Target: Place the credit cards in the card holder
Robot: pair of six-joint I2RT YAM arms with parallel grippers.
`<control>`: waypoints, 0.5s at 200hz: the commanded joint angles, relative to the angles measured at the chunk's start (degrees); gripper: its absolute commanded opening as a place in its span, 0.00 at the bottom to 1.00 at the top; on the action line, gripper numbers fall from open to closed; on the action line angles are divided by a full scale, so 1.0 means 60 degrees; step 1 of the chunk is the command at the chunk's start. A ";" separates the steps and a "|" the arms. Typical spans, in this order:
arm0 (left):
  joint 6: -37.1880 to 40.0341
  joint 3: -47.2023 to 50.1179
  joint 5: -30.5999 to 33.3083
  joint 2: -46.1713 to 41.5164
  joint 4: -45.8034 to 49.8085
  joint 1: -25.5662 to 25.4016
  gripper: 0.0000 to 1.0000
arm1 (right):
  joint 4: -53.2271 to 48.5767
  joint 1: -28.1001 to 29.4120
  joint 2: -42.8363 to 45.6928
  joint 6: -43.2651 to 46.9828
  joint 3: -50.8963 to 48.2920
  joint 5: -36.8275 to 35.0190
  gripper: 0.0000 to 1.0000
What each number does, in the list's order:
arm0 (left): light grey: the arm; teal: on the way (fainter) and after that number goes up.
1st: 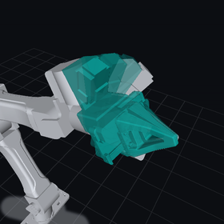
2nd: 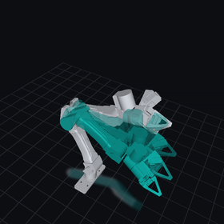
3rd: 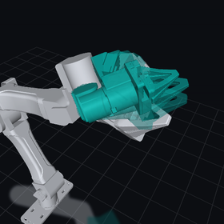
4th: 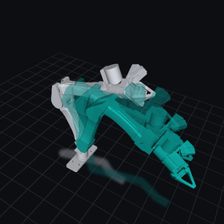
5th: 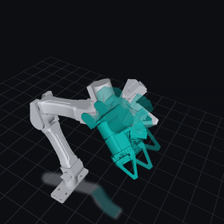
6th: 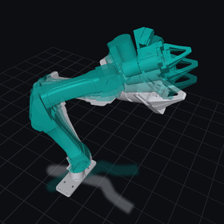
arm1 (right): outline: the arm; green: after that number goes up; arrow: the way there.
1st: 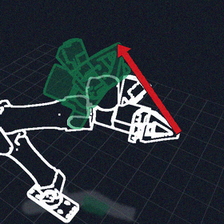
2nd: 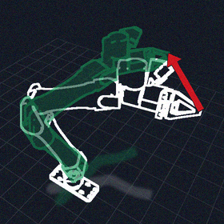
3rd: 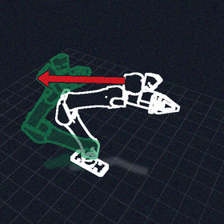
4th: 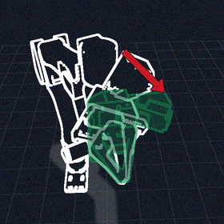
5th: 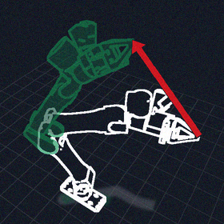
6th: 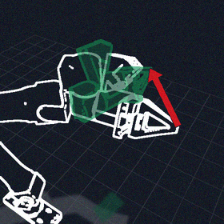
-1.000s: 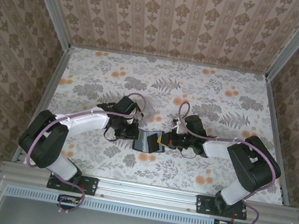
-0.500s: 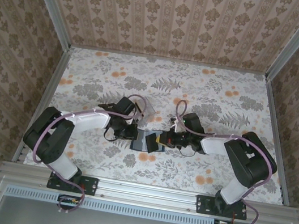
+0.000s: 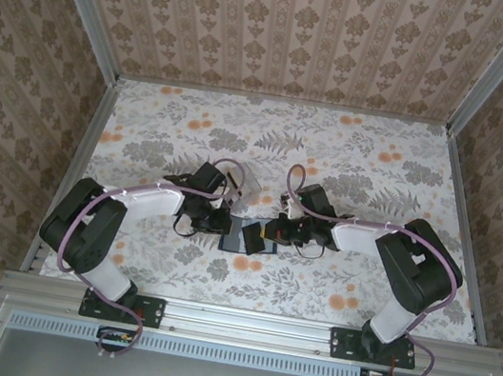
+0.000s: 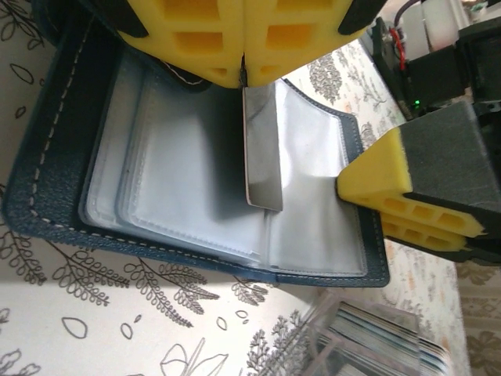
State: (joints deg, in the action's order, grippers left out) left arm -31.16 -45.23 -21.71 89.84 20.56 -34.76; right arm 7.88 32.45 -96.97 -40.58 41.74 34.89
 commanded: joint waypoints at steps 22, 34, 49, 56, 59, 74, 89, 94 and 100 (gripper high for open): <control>0.0240 0.0283 -0.0127 0.0062 -0.0113 0.0110 0.13 | -0.1597 0.0407 0.0300 0.0314 0.0659 -0.1464 0.00; 0.0227 0.0301 -0.0152 0.0085 -0.0161 0.0110 0.13 | -0.1518 0.0423 0.0254 0.0181 0.0620 -0.1551 0.00; 0.0227 0.0353 -0.0181 0.0090 -0.0228 0.0110 0.13 | -0.1330 0.0423 0.0160 -0.0004 0.0552 -0.1598 0.00; 0.0213 0.0383 -0.0203 0.0085 -0.0267 0.0118 0.14 | -0.1239 0.0422 0.0156 -0.0146 0.0477 -0.1692 0.00; 0.0214 0.0393 -0.0200 0.0079 -0.0270 0.0111 0.14 | -0.1161 0.0422 0.0156 -0.0209 0.0458 -0.1711 0.00; 0.0214 0.0462 -0.0204 0.0016 -0.0295 0.0125 0.14 | -0.1034 0.0426 0.0215 -0.0480 0.0333 -0.1988 0.00; 0.0206 0.0533 -0.0204 -0.0043 -0.0292 0.0154 0.14 | -0.1101 0.0424 0.0407 -0.0654 0.0245 -0.2313 0.00; 0.0212 0.0550 -0.0204 -0.0067 -0.0294 0.0162 0.14 | -0.1121 0.0422 0.0485 -0.0676 0.0224 -0.2366 0.00; 0.0212 0.0573 -0.0194 -0.0083 -0.0314 0.0169 0.14 | -0.1146 0.0430 0.0585 -0.0706 0.0207 -0.2412 0.00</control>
State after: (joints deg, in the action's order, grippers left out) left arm -31.00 -43.22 -22.79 89.84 17.82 -34.33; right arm 2.52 34.83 -96.31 -42.52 44.27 25.08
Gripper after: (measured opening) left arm 0.139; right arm 0.058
